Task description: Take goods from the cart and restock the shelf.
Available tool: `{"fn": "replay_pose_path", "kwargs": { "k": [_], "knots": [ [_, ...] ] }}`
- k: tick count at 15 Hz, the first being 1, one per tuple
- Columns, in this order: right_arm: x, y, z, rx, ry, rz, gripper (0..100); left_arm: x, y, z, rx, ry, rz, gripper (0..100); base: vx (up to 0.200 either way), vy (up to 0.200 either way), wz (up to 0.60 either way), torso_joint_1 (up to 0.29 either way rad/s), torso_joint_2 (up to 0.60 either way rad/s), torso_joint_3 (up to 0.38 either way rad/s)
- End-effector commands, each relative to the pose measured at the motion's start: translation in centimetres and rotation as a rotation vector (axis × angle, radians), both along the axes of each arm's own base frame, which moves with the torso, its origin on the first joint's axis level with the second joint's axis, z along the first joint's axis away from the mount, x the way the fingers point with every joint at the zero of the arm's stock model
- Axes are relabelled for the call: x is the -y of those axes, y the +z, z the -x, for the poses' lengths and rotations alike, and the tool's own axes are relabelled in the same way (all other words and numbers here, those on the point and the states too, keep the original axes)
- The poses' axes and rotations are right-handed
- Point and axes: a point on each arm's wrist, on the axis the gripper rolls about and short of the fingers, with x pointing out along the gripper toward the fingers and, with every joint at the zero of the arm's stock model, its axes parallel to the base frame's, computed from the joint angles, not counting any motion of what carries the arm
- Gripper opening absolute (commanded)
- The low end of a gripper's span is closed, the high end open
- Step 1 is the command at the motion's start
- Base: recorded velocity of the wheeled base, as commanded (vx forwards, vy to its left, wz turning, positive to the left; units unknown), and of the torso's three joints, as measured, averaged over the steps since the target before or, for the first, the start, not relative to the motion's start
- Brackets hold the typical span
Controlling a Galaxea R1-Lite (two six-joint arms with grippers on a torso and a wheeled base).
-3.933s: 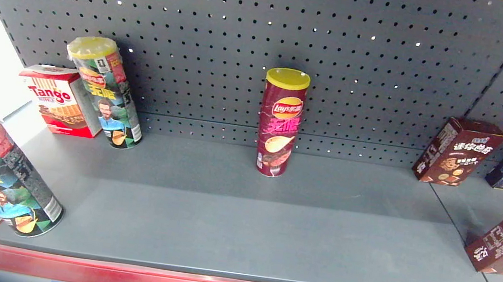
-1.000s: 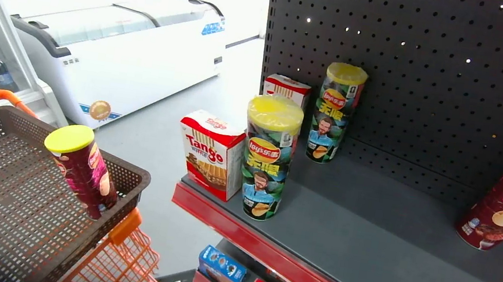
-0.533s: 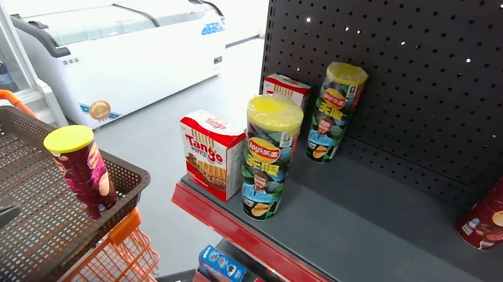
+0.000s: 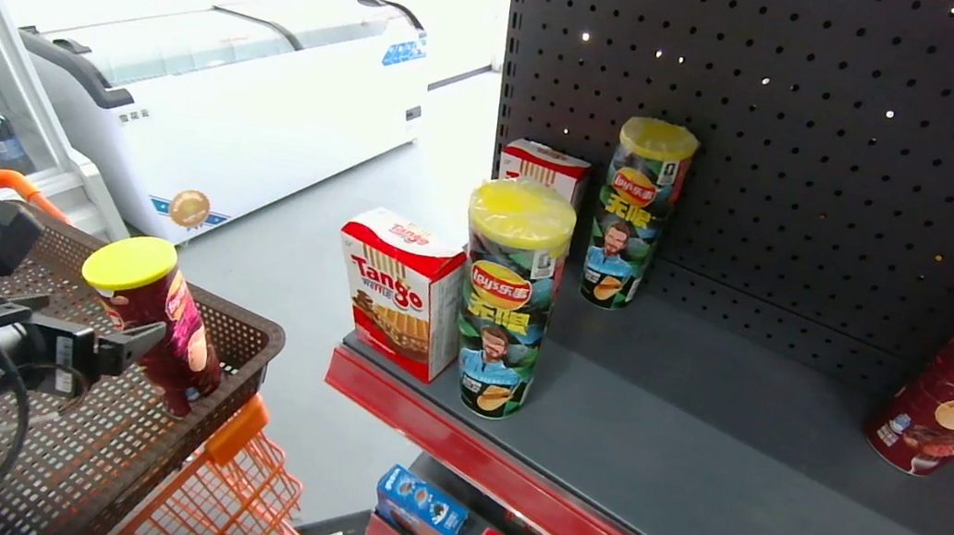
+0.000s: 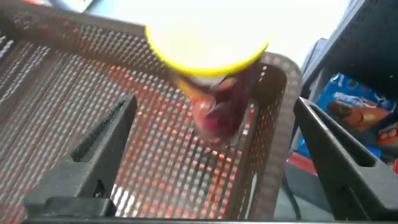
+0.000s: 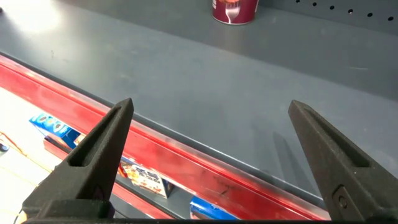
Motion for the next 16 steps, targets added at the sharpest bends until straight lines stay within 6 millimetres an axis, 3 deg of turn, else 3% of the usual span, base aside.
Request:
{"fn": "replay_pose_path", "kwargs": {
  "k": [1, 10, 16],
  "knots": [
    [0.0, 0.0, 0.0, 0.0, 0.0, 0.0, 100, 0.8, -2.9, -3.2, -0.054, -0.046, 0.004, 100, 0.0, 0.0, 0.0, 0.0, 0.0, 0.0],
    [0.0, 0.0, 0.0, 0.0, 0.0, 0.0, 100, 0.4, -6.4, -7.6, 0.088, 0.111, -0.043, 100, 0.0, 0.0, 0.0, 0.0, 0.0, 0.0],
    [0.0, 0.0, 0.0, 0.0, 0.0, 0.0, 100, 0.4, -7.4, -8.6, 0.103, 0.128, 0.023, 100, 0.0, 0.0, 0.0, 0.0, 0.0, 0.0]
  ]
}}
